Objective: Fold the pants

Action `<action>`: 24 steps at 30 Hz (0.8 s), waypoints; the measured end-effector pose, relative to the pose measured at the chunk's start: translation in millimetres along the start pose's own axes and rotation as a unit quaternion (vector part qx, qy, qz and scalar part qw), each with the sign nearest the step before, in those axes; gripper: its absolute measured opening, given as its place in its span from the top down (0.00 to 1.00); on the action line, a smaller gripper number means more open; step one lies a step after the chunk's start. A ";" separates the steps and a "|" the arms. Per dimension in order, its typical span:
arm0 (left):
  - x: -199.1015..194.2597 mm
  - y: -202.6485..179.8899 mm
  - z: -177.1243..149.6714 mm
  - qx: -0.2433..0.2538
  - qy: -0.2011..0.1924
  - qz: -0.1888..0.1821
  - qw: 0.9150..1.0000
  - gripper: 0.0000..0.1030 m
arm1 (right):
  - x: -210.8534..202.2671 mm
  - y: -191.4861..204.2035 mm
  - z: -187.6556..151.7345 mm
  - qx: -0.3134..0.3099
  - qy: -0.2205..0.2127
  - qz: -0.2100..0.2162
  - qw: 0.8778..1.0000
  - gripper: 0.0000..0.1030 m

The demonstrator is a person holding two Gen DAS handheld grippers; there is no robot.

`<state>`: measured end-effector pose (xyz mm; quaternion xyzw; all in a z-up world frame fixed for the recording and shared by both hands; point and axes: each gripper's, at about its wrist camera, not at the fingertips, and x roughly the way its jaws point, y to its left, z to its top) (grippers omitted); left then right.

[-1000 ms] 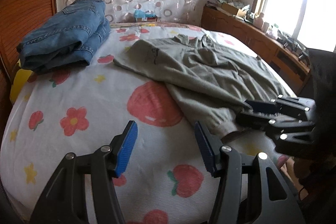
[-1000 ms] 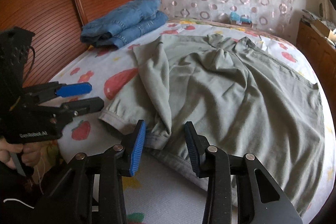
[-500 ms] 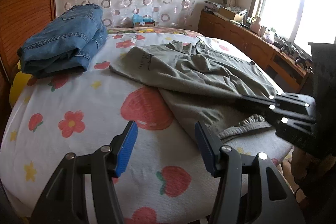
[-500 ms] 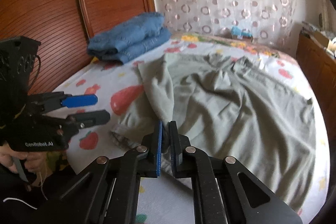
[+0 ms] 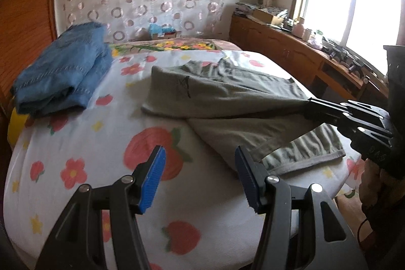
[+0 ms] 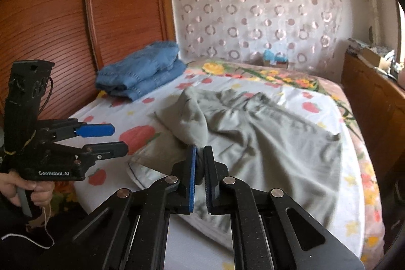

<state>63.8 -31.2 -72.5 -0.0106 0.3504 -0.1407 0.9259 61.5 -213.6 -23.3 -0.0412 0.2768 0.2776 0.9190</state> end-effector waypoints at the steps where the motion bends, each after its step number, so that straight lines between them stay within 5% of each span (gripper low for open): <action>1: 0.8 -4.6 3.8 0.005 -0.001 -0.004 1.000 0.46 | -5.2 -4.6 0.5 0.001 -0.004 -0.005 1.000 0.97; 24: 25.7 -72.2 23.5 0.070 0.011 -0.033 0.997 0.46 | -69.1 -73.4 -39.1 0.046 -0.003 -0.079 0.996 0.97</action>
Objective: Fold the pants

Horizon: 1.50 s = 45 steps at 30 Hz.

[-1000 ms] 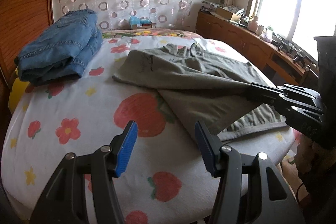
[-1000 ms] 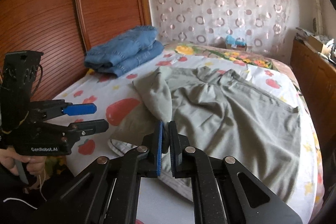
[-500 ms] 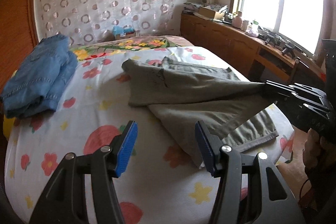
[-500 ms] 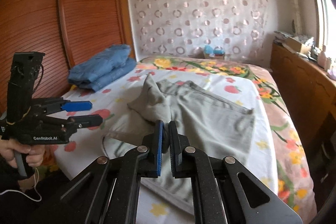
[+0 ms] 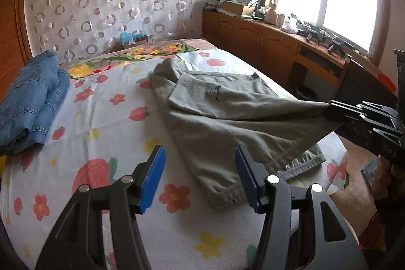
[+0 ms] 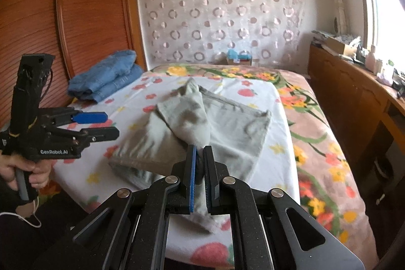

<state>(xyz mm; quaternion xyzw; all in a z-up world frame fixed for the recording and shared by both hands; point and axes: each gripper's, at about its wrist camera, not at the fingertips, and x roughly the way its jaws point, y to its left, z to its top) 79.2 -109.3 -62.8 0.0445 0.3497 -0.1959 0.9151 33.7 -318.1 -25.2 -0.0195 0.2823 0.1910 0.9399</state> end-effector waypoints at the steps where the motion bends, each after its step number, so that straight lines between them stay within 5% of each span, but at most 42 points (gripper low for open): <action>1: 2.0 -0.2 0.1 0.001 0.002 0.000 1.000 0.46 | 0.9 -2.1 -3.3 0.001 0.004 -0.005 1.000 0.97; 18: 19.3 -1.5 -14.0 -0.001 0.028 -0.002 1.000 0.46 | 19.0 -21.0 -50.3 0.044 0.062 -0.014 0.997 0.97; 25: 29.1 -0.2 -19.9 -0.004 0.046 -0.003 0.999 0.46 | 13.4 -26.2 -45.2 0.053 0.060 -0.014 0.997 0.78; 35: 33.1 5.9 -25.2 -0.013 0.058 -0.003 0.998 0.46 | 9.1 -25.8 -31.9 0.051 0.046 -0.015 0.998 0.76; 45: 16.3 13.9 -16.6 -0.025 0.030 0.003 0.999 0.46 | 22.5 -14.0 -8.5 0.033 0.040 0.001 0.999 0.75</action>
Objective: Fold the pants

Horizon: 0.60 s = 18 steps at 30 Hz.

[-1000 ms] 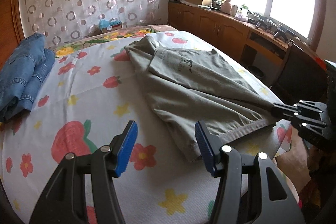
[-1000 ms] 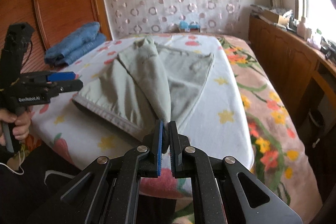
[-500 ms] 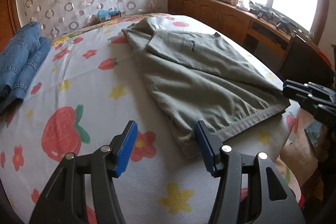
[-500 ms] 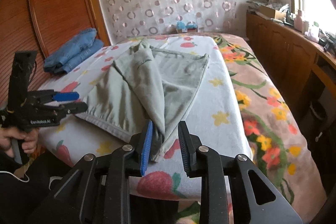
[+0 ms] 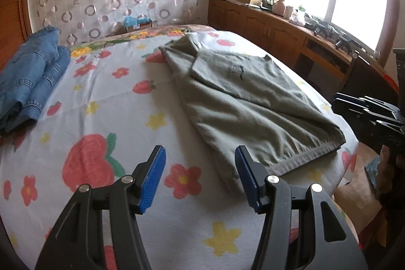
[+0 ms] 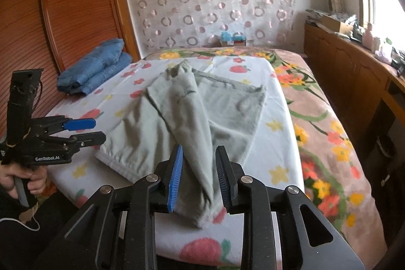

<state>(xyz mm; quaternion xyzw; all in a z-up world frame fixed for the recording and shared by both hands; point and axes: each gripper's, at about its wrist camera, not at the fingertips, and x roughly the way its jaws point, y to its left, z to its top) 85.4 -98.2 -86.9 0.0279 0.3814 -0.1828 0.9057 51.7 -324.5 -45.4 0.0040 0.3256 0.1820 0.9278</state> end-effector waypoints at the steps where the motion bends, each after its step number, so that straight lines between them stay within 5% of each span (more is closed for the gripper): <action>1: -2.1 1.4 1.7 0.000 -0.003 0.001 1.000 0.46 | 2.4 2.1 3.6 -0.002 0.000 0.002 1.000 0.74; 5: -5.3 9.1 9.6 -0.002 -0.012 0.007 1.000 0.46 | 13.9 9.8 17.7 -0.010 0.003 0.012 1.000 0.61; 18: -11.2 30.4 34.4 -0.005 -0.039 0.027 0.999 0.46 | 70.9 45.1 70.6 -0.043 0.035 0.062 0.997 0.61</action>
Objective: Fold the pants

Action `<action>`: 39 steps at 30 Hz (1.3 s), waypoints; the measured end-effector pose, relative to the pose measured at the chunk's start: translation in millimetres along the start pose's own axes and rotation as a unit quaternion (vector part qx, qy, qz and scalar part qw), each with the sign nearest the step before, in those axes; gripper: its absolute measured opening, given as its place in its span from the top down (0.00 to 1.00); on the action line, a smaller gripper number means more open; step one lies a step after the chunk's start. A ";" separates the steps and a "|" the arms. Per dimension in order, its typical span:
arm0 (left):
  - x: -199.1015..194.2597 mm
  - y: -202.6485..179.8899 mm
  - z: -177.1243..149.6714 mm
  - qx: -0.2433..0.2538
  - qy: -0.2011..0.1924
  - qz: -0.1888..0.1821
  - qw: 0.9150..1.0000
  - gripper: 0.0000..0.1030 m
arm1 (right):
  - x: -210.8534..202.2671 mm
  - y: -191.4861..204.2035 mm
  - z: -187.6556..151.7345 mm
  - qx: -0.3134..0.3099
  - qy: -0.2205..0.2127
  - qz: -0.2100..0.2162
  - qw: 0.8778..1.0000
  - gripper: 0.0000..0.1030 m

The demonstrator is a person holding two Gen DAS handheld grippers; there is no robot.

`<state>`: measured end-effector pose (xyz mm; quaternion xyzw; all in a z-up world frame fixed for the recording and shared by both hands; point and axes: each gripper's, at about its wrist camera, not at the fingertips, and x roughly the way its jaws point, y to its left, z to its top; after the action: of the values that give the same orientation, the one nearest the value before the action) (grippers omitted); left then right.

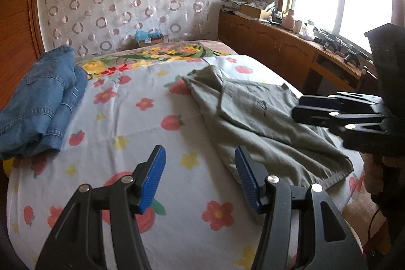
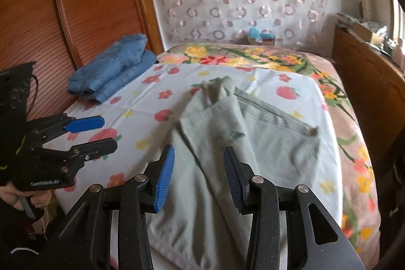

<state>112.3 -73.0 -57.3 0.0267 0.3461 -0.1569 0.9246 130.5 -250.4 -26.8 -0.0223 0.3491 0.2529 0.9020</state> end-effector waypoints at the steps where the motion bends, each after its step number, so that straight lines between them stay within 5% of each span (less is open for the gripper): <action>1: -0.7 2.3 1.6 -0.002 -0.002 0.000 1.000 0.46 | 8.1 2.9 4.6 -0.005 0.007 0.002 1.000 0.61; 13: -7.7 21.2 3.9 -0.009 -0.013 0.009 1.000 0.46 | 73.2 16.9 27.8 -0.021 0.059 0.004 0.998 0.61; 18: -8.9 24.4 1.1 -0.013 -0.013 0.009 1.000 0.46 | 91.3 20.4 30.3 -0.032 0.080 0.001 0.996 0.73; 22: -6.4 23.5 -1.9 -0.014 -0.008 0.008 1.000 0.46 | 100.2 14.9 29.7 -0.030 0.094 -0.002 0.995 0.93; 39: 8.9 -2.3 -11.3 0.004 0.011 -0.009 1.000 0.46 | 45.9 -33.1 53.5 -0.004 0.019 -0.043 0.999 1.00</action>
<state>110.8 -75.8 -71.5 0.0293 0.3556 -0.1669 0.9191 208.1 -247.4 -20.4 -0.0455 0.3644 0.2151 0.9049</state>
